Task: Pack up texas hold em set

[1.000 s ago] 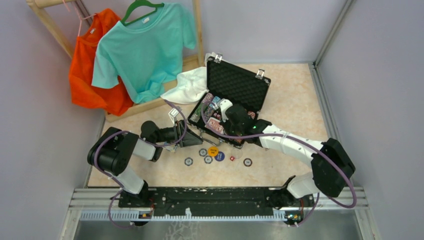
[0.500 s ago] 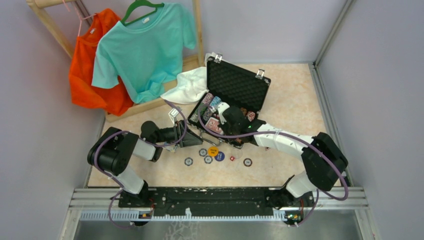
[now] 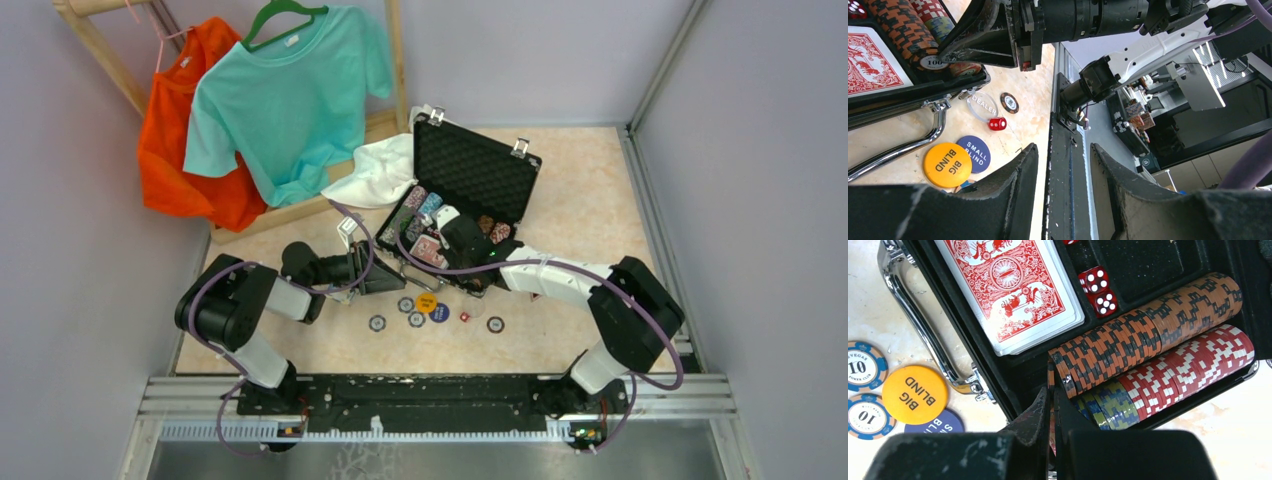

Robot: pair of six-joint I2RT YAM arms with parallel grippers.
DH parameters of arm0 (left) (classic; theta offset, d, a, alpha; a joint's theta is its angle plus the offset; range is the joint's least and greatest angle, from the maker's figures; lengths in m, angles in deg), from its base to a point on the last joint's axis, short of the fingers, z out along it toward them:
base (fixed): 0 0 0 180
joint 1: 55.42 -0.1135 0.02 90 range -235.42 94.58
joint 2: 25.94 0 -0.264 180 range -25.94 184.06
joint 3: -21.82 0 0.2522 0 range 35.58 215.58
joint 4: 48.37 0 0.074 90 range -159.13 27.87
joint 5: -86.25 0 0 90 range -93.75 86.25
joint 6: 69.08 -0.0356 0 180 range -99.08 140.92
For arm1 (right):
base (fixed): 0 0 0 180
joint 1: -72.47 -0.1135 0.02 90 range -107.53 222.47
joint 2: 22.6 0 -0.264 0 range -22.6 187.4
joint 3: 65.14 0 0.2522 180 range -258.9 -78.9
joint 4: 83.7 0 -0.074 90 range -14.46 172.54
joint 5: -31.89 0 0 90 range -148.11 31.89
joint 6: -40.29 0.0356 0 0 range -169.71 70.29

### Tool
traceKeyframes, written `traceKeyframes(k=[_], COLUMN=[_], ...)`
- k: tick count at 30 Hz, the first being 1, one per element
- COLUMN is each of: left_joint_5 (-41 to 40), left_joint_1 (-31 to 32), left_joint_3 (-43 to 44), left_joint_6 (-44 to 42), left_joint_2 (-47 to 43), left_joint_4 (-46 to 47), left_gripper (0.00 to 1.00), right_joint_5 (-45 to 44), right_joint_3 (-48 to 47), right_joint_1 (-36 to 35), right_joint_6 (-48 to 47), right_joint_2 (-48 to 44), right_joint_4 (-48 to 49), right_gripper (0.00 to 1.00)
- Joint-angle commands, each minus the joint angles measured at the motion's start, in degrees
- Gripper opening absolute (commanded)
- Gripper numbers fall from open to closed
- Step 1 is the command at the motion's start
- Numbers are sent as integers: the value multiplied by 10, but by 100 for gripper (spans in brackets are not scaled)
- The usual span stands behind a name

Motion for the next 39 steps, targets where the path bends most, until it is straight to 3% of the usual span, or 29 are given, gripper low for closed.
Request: traceKeyframes(k=[1, 3, 6, 11, 29, 39], left_joint_5=[7, 7, 8, 9, 9, 5], left_joint_1=[-3, -3, -3, -3, -2, -3], left_joint_3=[-6, -7, -6, -7, -4, -4], left_joint_6=[2, 2, 3, 3, 7, 9], left_joint_2=[2, 2, 2, 2, 5, 5], left_joint_4=[152, 152, 152, 152, 152, 152], left_gripper=[49, 49, 49, 48, 48, 48], right_joint_5=[-36, -41, -42, -47, -45, -21], right_joint_3=[-12, -12, -11, -9, -13, -12], right_joint_1=[1, 1, 1, 1, 0, -11], right_joint_6=[-3, -1, 2, 5, 16, 42], right_joint_2=[7, 10, 11, 9, -54, -84], right_joint_4=[14, 14, 18, 21, 8, 3], right_gripper=[0, 0, 12, 20, 20, 11])
